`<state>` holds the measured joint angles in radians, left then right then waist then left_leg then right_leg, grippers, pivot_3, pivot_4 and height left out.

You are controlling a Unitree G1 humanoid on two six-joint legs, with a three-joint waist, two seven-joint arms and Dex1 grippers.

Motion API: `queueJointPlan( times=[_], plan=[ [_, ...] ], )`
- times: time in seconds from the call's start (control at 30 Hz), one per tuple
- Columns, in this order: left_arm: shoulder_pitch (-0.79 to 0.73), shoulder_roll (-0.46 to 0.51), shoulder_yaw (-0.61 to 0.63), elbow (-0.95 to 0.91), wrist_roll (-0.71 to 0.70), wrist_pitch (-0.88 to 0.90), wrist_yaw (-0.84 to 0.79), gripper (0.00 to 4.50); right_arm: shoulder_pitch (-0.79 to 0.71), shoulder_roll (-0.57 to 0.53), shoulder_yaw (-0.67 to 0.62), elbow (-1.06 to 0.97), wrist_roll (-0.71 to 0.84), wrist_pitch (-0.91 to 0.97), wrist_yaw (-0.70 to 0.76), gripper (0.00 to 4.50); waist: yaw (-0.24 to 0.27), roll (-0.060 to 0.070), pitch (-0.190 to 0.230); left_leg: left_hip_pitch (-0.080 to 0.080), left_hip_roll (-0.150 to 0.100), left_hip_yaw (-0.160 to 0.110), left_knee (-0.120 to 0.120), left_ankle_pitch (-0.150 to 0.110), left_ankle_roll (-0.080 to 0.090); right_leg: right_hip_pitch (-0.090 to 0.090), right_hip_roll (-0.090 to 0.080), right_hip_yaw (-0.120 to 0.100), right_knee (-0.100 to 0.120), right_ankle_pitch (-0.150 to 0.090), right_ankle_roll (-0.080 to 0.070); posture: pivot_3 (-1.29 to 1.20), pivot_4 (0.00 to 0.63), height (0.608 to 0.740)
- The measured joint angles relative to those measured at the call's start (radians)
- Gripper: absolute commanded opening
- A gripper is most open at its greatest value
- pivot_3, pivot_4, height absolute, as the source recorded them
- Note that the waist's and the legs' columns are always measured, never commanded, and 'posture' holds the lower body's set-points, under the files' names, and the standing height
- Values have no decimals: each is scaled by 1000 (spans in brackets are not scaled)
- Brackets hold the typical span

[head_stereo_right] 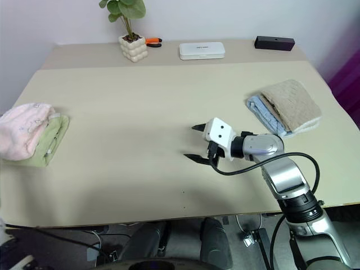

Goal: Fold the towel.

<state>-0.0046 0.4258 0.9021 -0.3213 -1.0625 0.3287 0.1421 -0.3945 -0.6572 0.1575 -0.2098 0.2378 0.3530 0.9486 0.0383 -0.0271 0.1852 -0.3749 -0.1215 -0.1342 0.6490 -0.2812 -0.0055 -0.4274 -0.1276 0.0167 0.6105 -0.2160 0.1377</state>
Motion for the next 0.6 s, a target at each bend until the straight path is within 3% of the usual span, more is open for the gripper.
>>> queueJointPlan(
  times=[0.1, 0.2, 0.4, 0.6],
  plan=[
    [86, 173, -156, -57, 144, 41, -152, 4481, -29, 4, -71, 82, 6, 3, -38, 4500, 6, 1, 0, 0, 0, -1, 0, 0, 0, 1, 0, 0, 0, -1, -3, 0, 150, 740],
    [81, 249, -362, -142, 221, 82, -299, 4481, -41, 22, -155, 140, 27, 12, -98, 4500, 3, 2, 1, 0, -1, -1, -1, -1, 1, 1, -1, 0, 0, -2, -4, 0, 150, 740],
    [72, 282, -662, -151, 391, 96, -501, 4481, 82, 5, -280, 161, 92, 55, -126, 4500, -14, 6, 3, 0, 5, 2, -3, -2, -3, -3, 4, 1, 0, -1, -3, 0, 150, 740],
    [48, 247, -741, -107, 470, 79, -599, 4481, 221, -31, -348, 93, 129, 105, -130, 4500, -29, 9, 4, 0, 10, 3, -3, -4, -2, -3, 8, 2, -1, -1, -6, 0, 150, 740]
  ],
)
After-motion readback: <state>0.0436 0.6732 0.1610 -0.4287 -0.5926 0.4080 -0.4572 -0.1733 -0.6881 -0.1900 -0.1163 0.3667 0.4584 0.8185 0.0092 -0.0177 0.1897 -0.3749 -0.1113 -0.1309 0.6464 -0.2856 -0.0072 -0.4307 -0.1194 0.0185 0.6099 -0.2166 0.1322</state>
